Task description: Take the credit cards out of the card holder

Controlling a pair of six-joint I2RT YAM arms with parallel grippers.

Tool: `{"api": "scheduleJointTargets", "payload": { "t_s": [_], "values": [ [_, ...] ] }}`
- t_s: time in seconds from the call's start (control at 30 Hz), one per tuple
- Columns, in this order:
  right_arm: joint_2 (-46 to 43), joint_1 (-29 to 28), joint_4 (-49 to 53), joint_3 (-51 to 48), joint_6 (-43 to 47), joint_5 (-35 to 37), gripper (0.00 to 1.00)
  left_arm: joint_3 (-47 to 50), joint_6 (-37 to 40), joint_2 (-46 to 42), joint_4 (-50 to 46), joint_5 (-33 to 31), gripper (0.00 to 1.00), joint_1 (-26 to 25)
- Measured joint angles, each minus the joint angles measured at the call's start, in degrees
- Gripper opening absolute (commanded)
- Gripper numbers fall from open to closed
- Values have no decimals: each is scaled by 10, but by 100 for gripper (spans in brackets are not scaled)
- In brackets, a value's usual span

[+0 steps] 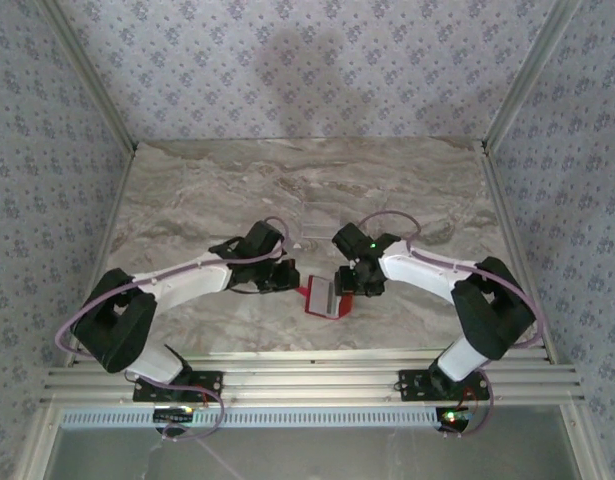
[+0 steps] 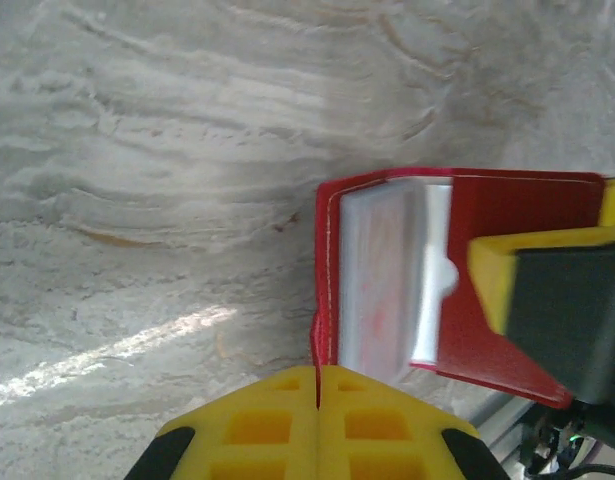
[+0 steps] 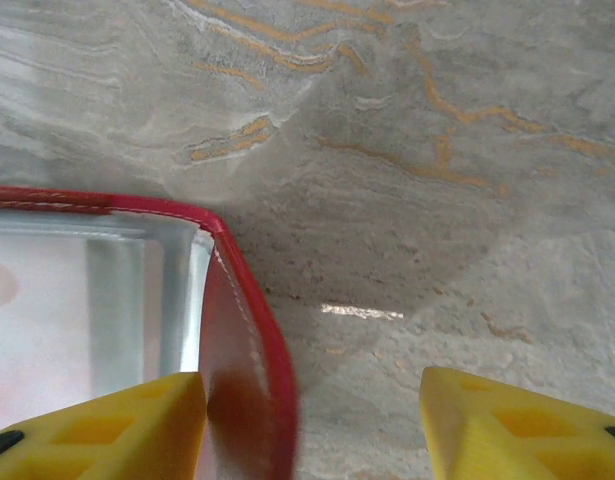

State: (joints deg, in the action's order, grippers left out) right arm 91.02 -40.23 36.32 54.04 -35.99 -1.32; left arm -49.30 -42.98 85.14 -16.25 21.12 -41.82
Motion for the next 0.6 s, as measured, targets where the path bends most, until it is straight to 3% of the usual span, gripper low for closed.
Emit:
{"api": "scheduleJointTargets", "payload": {
  "t_s": [0.2,0.6],
  "values": [
    [12,10,-16,-14,16,0,71,-61,5,0,-54,-12,0,-35],
    [-36,78,-31,-72,40,-15,71,-168,14,21,-126,-39,0,-74]
  ]
}}
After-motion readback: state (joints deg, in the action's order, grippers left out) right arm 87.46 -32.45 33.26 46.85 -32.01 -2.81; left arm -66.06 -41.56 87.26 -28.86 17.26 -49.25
